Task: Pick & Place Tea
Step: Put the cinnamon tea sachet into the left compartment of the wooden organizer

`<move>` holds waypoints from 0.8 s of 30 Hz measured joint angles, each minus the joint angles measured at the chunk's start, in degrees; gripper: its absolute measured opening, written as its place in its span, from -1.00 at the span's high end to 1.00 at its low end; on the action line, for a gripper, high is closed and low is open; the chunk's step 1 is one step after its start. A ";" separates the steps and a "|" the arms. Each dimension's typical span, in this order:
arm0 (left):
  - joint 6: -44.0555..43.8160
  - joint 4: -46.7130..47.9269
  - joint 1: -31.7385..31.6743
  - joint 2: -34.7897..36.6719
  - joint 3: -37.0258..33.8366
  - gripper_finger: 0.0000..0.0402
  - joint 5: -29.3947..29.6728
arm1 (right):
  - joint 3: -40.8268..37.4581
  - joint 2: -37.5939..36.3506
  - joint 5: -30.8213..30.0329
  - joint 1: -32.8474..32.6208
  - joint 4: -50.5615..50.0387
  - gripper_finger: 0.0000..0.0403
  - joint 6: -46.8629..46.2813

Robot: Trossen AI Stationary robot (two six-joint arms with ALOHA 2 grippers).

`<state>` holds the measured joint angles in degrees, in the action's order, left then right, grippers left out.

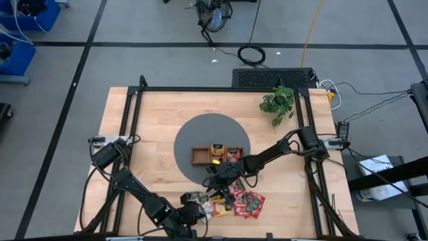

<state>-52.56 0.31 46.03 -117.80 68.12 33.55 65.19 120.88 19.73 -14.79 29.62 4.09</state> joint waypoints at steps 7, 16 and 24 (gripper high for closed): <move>-1.78 1.46 0.02 -0.64 0.00 0.97 0.98 | 0.00 0.00 0.04 0.52 -0.15 0.43 -1.88; -1.78 1.53 -0.22 -1.14 0.00 0.98 1.30 | -0.04 0.00 3.18 0.48 -0.35 0.43 -4.14; -1.77 1.76 -0.26 -1.14 0.00 0.97 2.66 | -0.04 0.00 3.13 0.50 -0.35 0.43 -6.52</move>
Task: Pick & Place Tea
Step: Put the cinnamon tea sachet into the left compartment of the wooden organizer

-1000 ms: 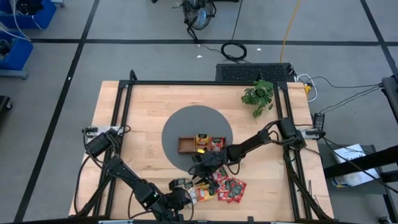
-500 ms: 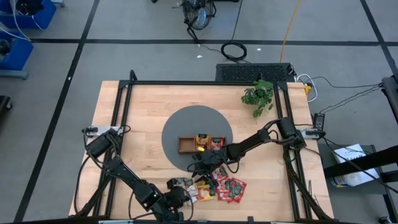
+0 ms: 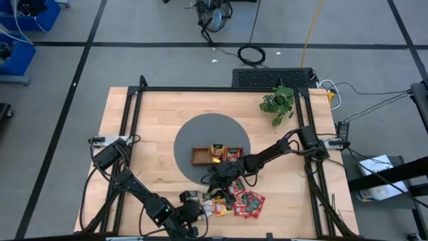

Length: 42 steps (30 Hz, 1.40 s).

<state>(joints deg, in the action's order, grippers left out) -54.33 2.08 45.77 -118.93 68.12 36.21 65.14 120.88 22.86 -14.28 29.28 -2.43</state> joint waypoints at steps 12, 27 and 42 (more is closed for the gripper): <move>-0.07 0.02 -0.67 -0.04 0.00 0.97 2.40 | -0.02 0.00 -0.33 -0.01 -3.10 0.44 1.86; -2.19 1.95 -1.10 -0.04 -0.02 0.95 2.40 | -0.02 -0.12 -11.14 -0.20 -3.02 0.99 7.43; -2.39 -0.79 1.36 -0.04 -0.02 0.93 1.42 | -0.07 -8.98 -21.31 -4.04 -6.78 1.00 17.35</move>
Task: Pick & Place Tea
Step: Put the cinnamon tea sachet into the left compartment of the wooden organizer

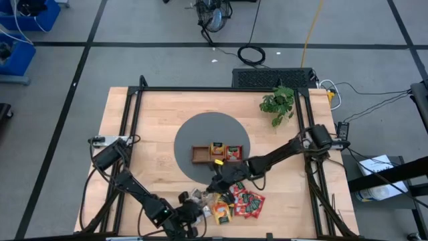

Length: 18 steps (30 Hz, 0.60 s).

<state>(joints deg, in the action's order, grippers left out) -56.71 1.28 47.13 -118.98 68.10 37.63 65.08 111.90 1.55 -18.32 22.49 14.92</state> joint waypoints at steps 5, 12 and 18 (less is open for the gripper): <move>1.78 -0.61 1.09 0.00 0.00 0.85 2.27 | 0.01 -6.18 -13.72 -1.42 -2.15 1.00 7.71; 2.78 -1.03 1.05 0.00 0.00 0.90 3.45 | 0.07 -8.68 -27.04 1.64 -1.51 1.00 15.55; 2.49 -1.10 1.41 0.00 0.00 0.98 3.45 | -1.19 -5.96 -27.30 5.24 -1.18 1.00 13.83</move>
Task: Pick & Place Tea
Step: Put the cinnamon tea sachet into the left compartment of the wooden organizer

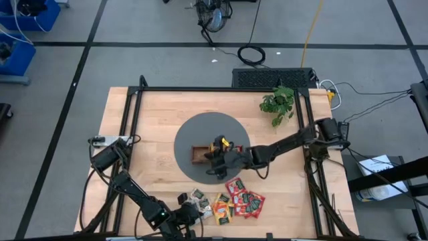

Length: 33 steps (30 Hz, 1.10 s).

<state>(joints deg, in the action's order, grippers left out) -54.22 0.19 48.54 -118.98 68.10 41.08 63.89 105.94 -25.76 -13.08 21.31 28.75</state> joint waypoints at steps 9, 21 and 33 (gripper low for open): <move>-0.01 -0.10 1.04 0.00 0.00 0.83 -0.12 | -0.25 0.82 0.23 2.63 3.20 1.00 2.61; 16.67 0.14 5.55 5.97 0.04 0.97 2.98 | -0.25 0.71 6.58 6.40 1.54 1.00 0.27; 14.59 6.33 9.73 6.62 0.02 0.97 8.72 | 3.82 0.71 6.57 6.86 -10.23 1.00 -3.19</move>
<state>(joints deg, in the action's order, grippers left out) -39.63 6.51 58.26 -112.36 68.12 49.80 67.71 106.65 -19.19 -6.22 11.09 25.56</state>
